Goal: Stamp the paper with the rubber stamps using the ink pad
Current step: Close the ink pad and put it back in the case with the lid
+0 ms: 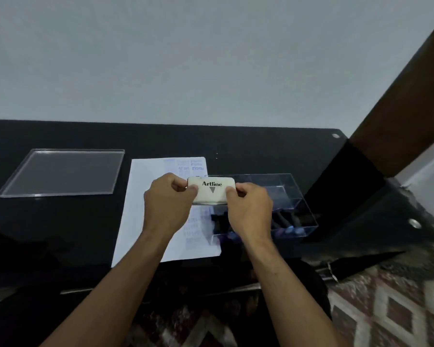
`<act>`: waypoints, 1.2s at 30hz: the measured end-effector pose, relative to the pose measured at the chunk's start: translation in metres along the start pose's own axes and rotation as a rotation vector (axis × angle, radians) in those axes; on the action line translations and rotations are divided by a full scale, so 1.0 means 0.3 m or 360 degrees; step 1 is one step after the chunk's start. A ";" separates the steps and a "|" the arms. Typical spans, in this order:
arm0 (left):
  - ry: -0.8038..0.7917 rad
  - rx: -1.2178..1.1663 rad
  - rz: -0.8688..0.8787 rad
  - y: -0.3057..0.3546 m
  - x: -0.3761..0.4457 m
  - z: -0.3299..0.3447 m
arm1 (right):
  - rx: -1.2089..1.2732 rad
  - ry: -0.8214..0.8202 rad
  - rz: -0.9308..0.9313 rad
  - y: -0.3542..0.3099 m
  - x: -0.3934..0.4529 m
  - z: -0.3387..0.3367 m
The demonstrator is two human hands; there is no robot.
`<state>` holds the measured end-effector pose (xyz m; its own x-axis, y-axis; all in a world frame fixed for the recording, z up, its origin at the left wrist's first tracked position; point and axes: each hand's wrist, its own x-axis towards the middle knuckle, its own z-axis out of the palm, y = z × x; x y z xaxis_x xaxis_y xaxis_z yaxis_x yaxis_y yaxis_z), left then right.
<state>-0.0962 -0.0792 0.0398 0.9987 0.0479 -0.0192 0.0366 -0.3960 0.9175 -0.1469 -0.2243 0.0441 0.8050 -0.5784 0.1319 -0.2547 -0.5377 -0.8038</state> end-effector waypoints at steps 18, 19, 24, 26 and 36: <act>-0.0199 -0.0078 0.0036 0.148 0.004 0.442 | -0.0252 0.0244 0.0106 0.270 0.195 -0.205; -0.0205 -0.0075 0.0035 0.149 0.008 0.450 | -0.0257 0.0230 0.0100 0.276 0.201 -0.206; -0.0221 -0.0048 0.0043 0.150 0.021 0.480 | -0.0288 0.0075 0.0162 0.287 0.213 -0.225; -0.0220 -0.0041 0.0027 0.150 0.025 0.489 | -0.0356 0.0041 0.0171 0.285 0.216 -0.232; -0.0196 0.0132 0.0072 0.156 0.026 0.506 | -0.0661 -0.0123 0.0133 0.287 0.224 -0.225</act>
<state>-0.0810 -0.2365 0.0224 0.9961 -0.0824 -0.0319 -0.0106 -0.4697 0.8827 -0.1510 -0.3508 0.0230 0.8062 -0.5914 0.0195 -0.5023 -0.7014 -0.5058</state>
